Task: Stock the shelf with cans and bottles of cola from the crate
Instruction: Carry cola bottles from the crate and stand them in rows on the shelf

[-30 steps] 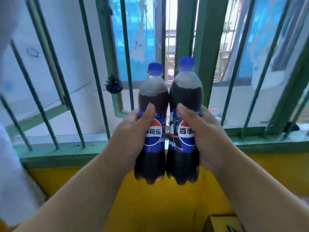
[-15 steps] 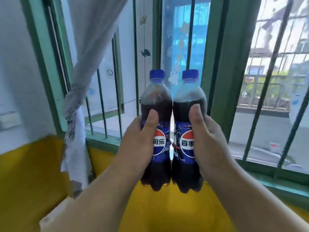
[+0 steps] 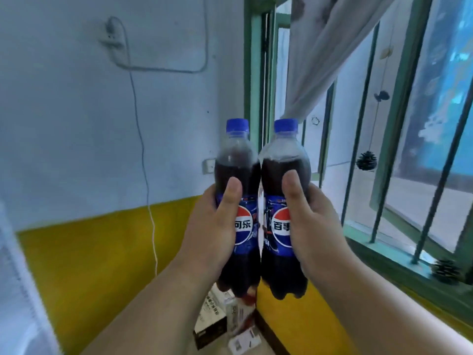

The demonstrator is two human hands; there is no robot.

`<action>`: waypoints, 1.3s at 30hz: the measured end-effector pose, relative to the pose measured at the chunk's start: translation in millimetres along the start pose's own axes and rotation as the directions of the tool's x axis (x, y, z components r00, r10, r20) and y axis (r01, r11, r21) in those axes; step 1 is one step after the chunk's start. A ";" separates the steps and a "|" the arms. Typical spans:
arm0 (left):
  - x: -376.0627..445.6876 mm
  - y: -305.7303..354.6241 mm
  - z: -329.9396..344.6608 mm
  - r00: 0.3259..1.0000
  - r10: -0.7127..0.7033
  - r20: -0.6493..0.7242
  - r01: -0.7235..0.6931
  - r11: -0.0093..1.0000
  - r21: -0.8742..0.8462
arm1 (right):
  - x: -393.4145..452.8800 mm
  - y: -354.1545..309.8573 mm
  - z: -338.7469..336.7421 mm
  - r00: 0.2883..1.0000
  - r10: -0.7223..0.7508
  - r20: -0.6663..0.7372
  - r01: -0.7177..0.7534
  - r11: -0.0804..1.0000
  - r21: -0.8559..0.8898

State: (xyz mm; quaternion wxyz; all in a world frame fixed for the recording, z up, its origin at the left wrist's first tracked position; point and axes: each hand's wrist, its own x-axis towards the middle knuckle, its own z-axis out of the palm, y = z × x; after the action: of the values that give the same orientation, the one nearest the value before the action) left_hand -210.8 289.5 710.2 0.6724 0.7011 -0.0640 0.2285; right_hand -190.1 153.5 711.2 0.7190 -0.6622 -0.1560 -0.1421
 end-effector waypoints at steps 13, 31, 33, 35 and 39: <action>-140.4 37.4 -354.7 0.899 0.066 -0.432 0.046 0.969 0.243 | -163.9 -11.9 333.5 0.915 0.008 0.403 -0.088 0.980 0.179; -185.6 25.4 -635.0 0.724 0.004 -0.689 0.222 0.945 0.239 | -231.5 17.1 634.7 0.733 0.014 0.680 -0.261 0.929 0.262; -170.3 19.3 -659.4 0.720 -0.012 -0.694 0.254 0.935 0.247 | -219.3 25.6 664.4 0.717 0.013 0.697 -0.275 0.924 0.266; -153.1 15.1 -687.2 0.709 -0.041 -0.704 0.275 0.935 0.222 | -205.7 32.6 697.3 0.693 0.018 0.721 -0.304 0.914 0.269; -117.8 2.8 -743.7 0.665 -0.076 -0.743 0.288 0.944 0.162 | -182.6 49.3 767.7 0.680 0.005 0.734 -0.307 0.910 0.278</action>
State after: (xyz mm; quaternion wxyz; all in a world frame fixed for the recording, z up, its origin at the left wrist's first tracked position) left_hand -490.8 986.6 658.4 0.5613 0.6389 0.3101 0.4250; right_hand -364.0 922.2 648.2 0.7235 -0.5233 -0.3905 0.2241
